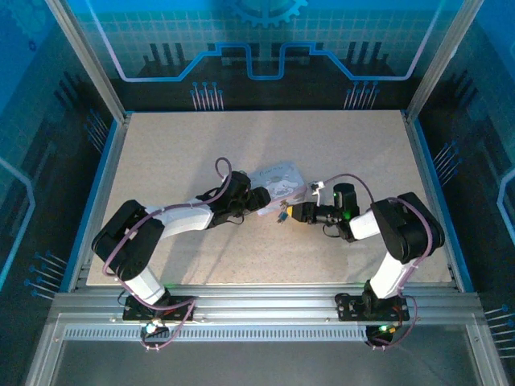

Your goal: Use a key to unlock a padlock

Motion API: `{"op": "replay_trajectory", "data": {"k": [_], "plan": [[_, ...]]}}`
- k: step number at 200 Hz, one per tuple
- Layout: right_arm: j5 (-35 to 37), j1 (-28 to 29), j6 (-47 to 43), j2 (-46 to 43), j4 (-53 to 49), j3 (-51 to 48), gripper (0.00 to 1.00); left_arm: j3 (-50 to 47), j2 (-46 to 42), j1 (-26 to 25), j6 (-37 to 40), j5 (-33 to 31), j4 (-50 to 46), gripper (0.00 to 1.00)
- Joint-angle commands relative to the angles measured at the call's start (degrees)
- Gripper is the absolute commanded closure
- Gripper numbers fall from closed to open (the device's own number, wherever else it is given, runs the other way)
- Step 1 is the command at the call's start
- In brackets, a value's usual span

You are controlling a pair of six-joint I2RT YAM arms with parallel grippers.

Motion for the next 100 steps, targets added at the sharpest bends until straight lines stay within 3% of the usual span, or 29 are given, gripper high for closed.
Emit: {"op": "replay_trajectory", "data": {"k": [1,100], "plan": [[0.96,0.9,2.46,2.13,3.27,1.13,0.58,-1.68,-0.32,-0.6,-0.07,-0.72,-3.8,0.28],[0.78,1.91,6.0,8.31,12.94,1.29,0.59,-1.95,-0.41,-1.18,-0.95,-1.43,-3.51,0.28]]}}
